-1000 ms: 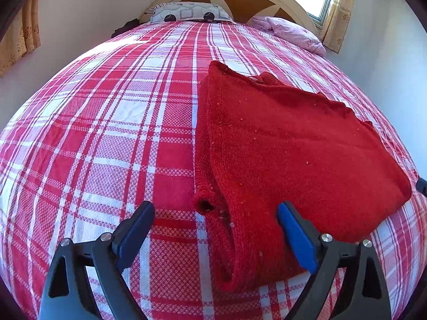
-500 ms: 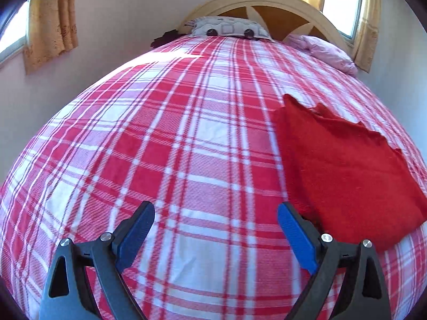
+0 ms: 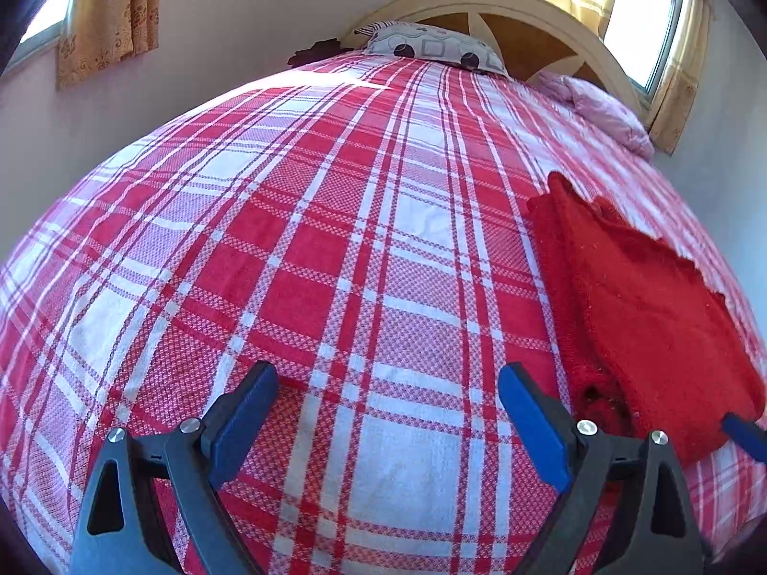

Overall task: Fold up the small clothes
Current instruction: 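Move the right tool to the edge of the folded sweater, then grasp the folded sweater edge with the right tool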

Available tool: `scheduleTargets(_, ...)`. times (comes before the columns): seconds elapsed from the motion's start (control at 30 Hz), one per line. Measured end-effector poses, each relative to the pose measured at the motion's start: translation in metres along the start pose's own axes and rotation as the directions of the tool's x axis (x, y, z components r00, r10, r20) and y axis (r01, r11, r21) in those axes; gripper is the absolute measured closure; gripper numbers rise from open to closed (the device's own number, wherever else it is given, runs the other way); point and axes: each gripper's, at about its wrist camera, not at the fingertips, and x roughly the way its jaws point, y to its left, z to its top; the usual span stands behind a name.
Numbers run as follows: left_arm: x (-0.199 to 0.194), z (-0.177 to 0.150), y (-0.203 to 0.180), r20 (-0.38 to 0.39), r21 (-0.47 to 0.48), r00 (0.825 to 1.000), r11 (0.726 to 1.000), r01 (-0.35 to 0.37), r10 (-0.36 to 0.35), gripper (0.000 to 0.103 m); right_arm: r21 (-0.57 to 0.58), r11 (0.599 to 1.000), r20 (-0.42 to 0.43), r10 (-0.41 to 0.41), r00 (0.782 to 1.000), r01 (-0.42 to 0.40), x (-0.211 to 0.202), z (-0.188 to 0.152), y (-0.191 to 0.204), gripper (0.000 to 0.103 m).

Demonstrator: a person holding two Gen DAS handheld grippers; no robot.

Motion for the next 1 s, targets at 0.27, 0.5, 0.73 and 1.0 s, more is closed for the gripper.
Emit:
scheduleTargets(0.27, -0.005, 0.001, 0.008, 0.016, -0.042, 0.997, 0.997, 0.07, -0.069, 0.009, -0.176, 0.98, 0.062, -0.083, 0.995, 0.093, 0.015, 0.014, 0.043, 0.037)
scheduleTargets(0.5, 0.0, 0.013, 0.016, 0.023, -0.072, 0.992, 0.99, 0.124, -0.122, 0.009, -0.167, 0.973, 0.071, -0.15, 0.986, 0.16, 0.022, 0.01, 0.051, 0.043)
scheduleTargets(0.73, 0.013, 0.041, -0.004, -0.006, -0.081, 0.957, 0.954, 0.289, -0.291, 0.009, -0.177, 0.969, 0.07, -0.161, 0.984, 0.171, 0.025, 0.011, 0.055, 0.061)
scheduleTargets(1.0, 0.049, 0.088, -0.04, -0.081, -0.052, 0.91, 0.913, 0.404, -0.407, 0.01, -0.168, 0.967, 0.072, -0.179, 0.981, 0.189, 0.028, 0.008, 0.055, 0.073)
